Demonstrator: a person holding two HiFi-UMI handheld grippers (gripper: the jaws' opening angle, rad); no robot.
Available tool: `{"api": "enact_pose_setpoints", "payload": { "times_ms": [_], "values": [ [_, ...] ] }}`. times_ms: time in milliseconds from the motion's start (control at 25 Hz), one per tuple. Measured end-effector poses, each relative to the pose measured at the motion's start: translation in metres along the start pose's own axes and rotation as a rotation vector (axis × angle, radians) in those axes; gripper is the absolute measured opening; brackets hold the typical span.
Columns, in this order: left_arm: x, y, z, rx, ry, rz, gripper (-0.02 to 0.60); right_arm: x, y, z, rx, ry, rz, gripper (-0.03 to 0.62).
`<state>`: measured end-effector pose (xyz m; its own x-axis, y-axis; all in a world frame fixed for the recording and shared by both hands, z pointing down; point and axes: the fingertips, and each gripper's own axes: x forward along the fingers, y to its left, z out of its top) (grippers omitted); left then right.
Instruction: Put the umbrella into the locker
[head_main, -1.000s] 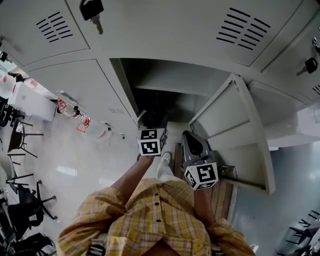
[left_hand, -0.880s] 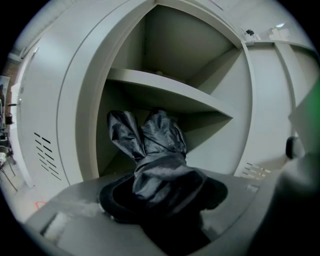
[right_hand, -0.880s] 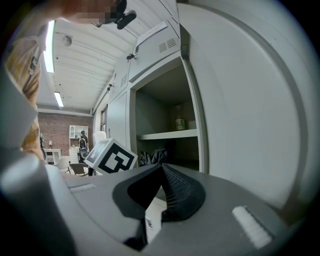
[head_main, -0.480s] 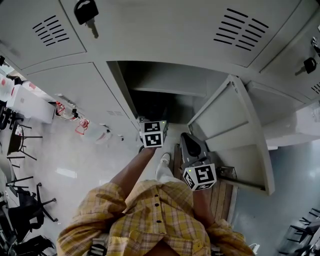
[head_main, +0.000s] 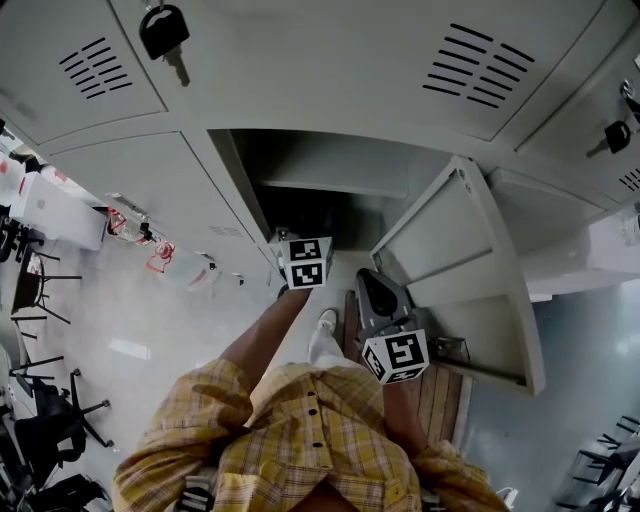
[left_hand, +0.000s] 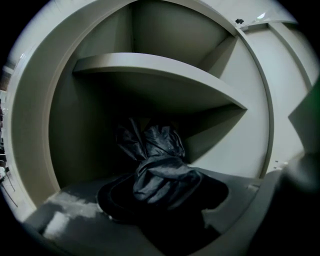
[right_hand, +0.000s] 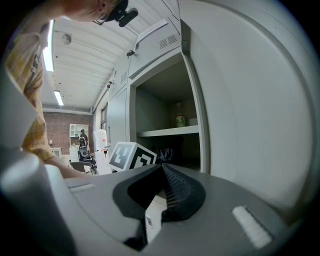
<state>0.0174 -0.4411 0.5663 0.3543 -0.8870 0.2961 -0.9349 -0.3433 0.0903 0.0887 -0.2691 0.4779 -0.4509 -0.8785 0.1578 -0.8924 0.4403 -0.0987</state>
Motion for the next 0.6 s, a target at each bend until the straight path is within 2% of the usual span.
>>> {"api": "enact_pose_setpoints", "payload": {
  "times_ms": [160, 320, 600],
  "values": [
    [0.006, -0.001, 0.007, 0.022, -0.026, 0.005, 0.290, 0.000, -0.002, -0.001, 0.002, 0.002, -0.004, -0.011],
    [0.007, -0.004, 0.010, 0.100, -0.080, 0.010, 0.295, -0.001, -0.003, 0.000, 0.003, 0.000, -0.008, -0.011],
    [0.000, -0.006, 0.008, 0.093, -0.084, -0.003, 0.298, -0.005, -0.002, 0.000, 0.006, -0.005, -0.012, -0.011]
  ]
}}
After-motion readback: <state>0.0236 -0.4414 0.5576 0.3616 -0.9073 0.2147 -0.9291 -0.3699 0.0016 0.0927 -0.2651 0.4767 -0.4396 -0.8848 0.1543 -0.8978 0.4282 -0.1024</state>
